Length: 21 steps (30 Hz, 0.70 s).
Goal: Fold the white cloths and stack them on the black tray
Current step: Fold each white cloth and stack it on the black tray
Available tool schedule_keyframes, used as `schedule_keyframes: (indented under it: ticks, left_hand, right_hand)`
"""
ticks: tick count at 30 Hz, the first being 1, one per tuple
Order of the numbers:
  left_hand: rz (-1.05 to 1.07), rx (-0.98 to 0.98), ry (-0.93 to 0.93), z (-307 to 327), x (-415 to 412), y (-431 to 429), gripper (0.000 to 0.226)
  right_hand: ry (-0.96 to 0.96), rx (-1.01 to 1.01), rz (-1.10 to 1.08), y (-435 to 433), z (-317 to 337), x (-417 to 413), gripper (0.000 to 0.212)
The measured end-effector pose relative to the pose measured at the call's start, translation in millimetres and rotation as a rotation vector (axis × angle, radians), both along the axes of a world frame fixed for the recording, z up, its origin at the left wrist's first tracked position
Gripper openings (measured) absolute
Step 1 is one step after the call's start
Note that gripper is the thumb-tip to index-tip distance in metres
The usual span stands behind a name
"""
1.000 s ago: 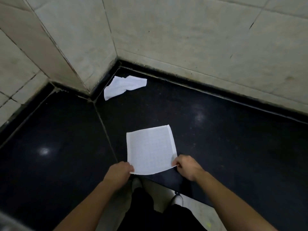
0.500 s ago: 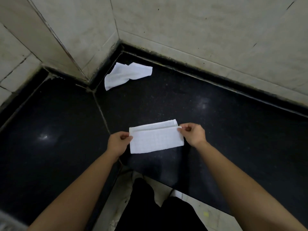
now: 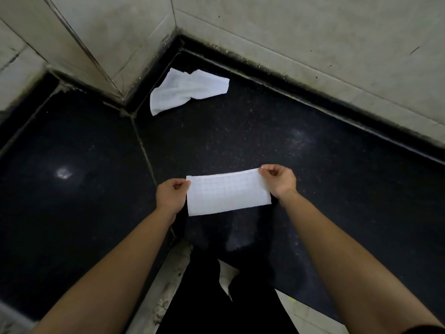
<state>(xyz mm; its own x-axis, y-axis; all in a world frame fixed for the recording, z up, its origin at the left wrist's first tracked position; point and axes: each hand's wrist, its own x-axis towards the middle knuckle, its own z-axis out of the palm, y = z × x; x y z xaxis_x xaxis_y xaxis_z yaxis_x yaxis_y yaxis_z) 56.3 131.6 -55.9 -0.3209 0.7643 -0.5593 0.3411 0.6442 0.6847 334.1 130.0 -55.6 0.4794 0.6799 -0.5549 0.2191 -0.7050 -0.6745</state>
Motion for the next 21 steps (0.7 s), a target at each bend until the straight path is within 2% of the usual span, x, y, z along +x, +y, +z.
schedule_keyframes:
  ticks: [7,10,12,16,21]
  left_hand:
    - [-0.06,0.013,0.098,-0.1,2.4,-3.0,0.02]
    - [-0.076,0.028,0.134,3.5,6.7,-7.1,0.027]
    - [-0.046,0.033,0.115,6.5,7.9,-12.9,0.035]
    - [-0.03,0.013,0.094,10.2,7.0,-35.5,0.046]
    - [0.021,0.004,0.03,10.9,5.1,-66.8,0.041]
  right_hand:
    - [-0.099,-0.004,0.076,-0.3,-4.8,-1.4,0.012]
    - [-0.139,-0.007,0.131,-3.4,0.5,-2.7,0.031]
    - [-0.128,-0.008,0.134,-10.1,5.9,-2.5,0.041]
    - [-0.139,-0.027,0.163,-39.7,13.4,3.4,0.045]
    - [-0.125,-0.004,0.203,-73.8,12.2,4.4,0.047]
